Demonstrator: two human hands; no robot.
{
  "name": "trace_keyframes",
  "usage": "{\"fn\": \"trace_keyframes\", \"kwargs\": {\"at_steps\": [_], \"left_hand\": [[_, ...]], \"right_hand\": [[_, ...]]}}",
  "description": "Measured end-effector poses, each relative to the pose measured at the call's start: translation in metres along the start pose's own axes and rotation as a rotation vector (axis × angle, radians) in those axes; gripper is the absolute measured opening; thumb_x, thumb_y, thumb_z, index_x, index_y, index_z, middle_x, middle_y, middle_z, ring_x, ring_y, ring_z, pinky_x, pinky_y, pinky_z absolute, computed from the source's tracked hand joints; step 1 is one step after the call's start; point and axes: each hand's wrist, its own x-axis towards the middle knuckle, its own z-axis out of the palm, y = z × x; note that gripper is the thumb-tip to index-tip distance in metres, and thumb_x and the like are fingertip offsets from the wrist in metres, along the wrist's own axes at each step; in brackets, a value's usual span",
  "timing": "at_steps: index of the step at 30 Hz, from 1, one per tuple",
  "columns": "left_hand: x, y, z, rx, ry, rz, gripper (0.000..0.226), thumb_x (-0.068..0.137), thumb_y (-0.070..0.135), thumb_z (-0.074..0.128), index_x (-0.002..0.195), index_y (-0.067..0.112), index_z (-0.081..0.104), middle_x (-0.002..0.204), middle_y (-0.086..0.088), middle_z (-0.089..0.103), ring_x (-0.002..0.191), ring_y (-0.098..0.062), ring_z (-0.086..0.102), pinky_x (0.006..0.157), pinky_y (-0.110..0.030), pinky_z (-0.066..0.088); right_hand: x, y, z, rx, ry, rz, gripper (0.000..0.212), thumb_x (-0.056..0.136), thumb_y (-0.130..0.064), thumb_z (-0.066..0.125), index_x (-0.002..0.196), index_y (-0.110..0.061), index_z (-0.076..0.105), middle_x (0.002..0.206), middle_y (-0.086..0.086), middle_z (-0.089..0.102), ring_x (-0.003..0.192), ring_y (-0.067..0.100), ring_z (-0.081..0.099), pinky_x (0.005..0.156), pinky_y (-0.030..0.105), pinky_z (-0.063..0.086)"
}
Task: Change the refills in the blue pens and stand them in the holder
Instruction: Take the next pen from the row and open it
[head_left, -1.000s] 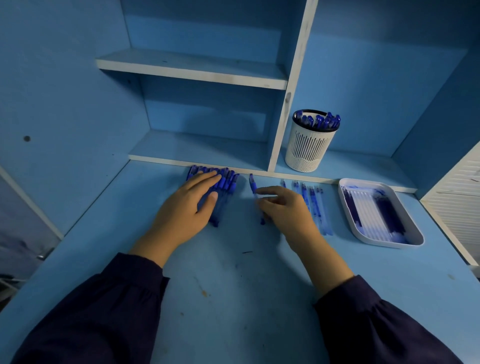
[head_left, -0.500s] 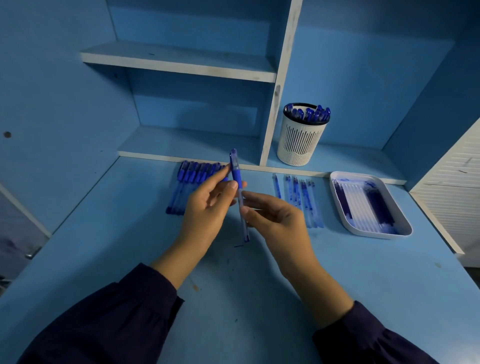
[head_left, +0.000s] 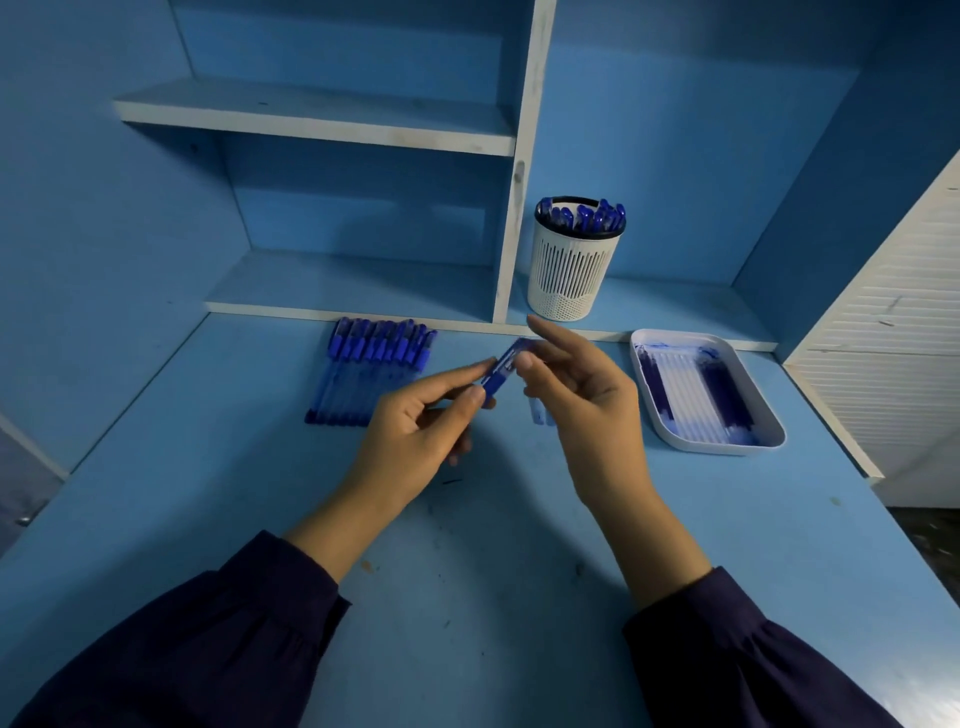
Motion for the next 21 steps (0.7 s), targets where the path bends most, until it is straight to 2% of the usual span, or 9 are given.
{"fn": "trace_keyframes", "kwargs": {"at_steps": [3, 6, 8, 9, 10, 12, 15, 18, 21], "left_hand": [[-0.002, -0.003, 0.001, 0.042, -0.019, -0.003, 0.029, 0.096, 0.011, 0.059, 0.12, 0.025, 0.067, 0.093, 0.0, 0.075, 0.057, -0.006, 0.051, 0.052, -0.017, 0.044], [-0.003, -0.006, 0.003, 0.069, -0.03, 0.018, 0.027, 0.094, 0.013, 0.062, 0.117, 0.027, 0.068, 0.089, 0.002, 0.075, 0.057, -0.008, 0.052, 0.057, -0.02, 0.046], [-0.003, -0.006, 0.006, 0.083, -0.04, 0.011, 0.027, 0.089, 0.022, 0.066, 0.114, 0.031, 0.069, 0.093, 0.0, 0.074, 0.069, -0.03, 0.06, 0.067, -0.032, 0.054], [-0.002, -0.006, 0.007, 0.085, -0.036, 0.01, 0.028, 0.085, 0.027, 0.068, 0.112, 0.034, 0.069, 0.095, 0.001, 0.074, 0.079, -0.037, 0.062, 0.074, -0.041, 0.055], [-0.002, -0.005, 0.007, 0.079, -0.031, 0.016, 0.029, 0.082, 0.029, 0.069, 0.11, 0.036, 0.069, 0.096, 0.002, 0.075, 0.083, -0.037, 0.065, 0.079, -0.045, 0.055], [-0.001, -0.007, 0.006, 0.09, -0.026, 0.041, 0.03, 0.082, 0.027, 0.069, 0.11, 0.035, 0.069, 0.094, 0.009, 0.076, 0.08, -0.026, 0.069, 0.078, -0.038, 0.056], [-0.001, -0.009, 0.005, 0.128, -0.048, 0.111, 0.034, 0.089, 0.012, 0.065, 0.12, 0.025, 0.062, 0.087, 0.022, 0.074, 0.074, 0.002, 0.065, 0.072, -0.012, 0.049], [-0.002, -0.011, 0.003, 0.146, -0.054, 0.145, 0.039, 0.092, 0.005, 0.061, 0.129, 0.015, 0.055, 0.074, 0.025, 0.069, 0.06, 0.007, 0.055, 0.062, -0.007, 0.041], [-0.001, -0.011, 0.002, 0.157, -0.058, 0.139, 0.037, 0.093, 0.006, 0.059, 0.129, 0.015, 0.055, 0.07, 0.025, 0.066, 0.054, 0.005, 0.049, 0.057, -0.007, 0.038]], "right_hand": [[0.003, 0.005, -0.002, -0.051, 0.009, -0.009, 0.018, 0.086, 0.0, 0.067, 0.103, -0.006, 0.07, 0.088, 0.007, 0.07, 0.081, 0.009, 0.066, 0.077, 0.02, 0.051], [0.004, 0.01, -0.002, -0.076, 0.039, -0.002, 0.012, 0.085, 0.001, 0.067, 0.092, -0.008, 0.07, 0.084, 0.005, 0.07, 0.08, 0.011, 0.066, 0.076, 0.019, 0.051], [0.004, 0.013, -0.002, -0.08, 0.054, 0.002, 0.014, 0.087, 0.002, 0.066, 0.09, -0.011, 0.069, 0.085, 0.005, 0.07, 0.081, 0.012, 0.065, 0.076, 0.018, 0.05], [0.003, 0.014, -0.001, -0.069, 0.06, 0.008, 0.015, 0.088, 0.002, 0.064, 0.089, -0.012, 0.069, 0.086, 0.004, 0.07, 0.082, 0.011, 0.065, 0.075, 0.018, 0.049], [0.002, 0.016, 0.0, -0.053, 0.068, 0.015, 0.017, 0.089, 0.003, 0.062, 0.088, -0.013, 0.068, 0.086, 0.004, 0.069, 0.081, 0.011, 0.064, 0.074, 0.018, 0.048], [0.0, 0.018, 0.004, -0.013, 0.088, 0.035, 0.017, 0.09, 0.004, 0.06, 0.089, -0.011, 0.067, 0.087, 0.006, 0.068, 0.079, 0.011, 0.062, 0.07, 0.017, 0.046], [-0.001, 0.02, 0.01, 0.04, 0.109, 0.041, 0.019, 0.091, 0.006, 0.057, 0.089, -0.01, 0.066, 0.087, 0.007, 0.066, 0.081, 0.013, 0.06, 0.075, 0.021, 0.048], [-0.002, 0.02, 0.012, 0.076, 0.108, 0.027, 0.02, 0.091, 0.008, 0.056, 0.088, -0.01, 0.065, 0.087, 0.005, 0.066, 0.084, 0.015, 0.061, 0.082, 0.023, 0.05], [-0.002, 0.021, 0.013, 0.092, 0.099, 0.014, 0.019, 0.091, 0.007, 0.055, 0.089, -0.009, 0.065, 0.087, 0.005, 0.066, 0.084, 0.015, 0.061, 0.082, 0.024, 0.05]]}}
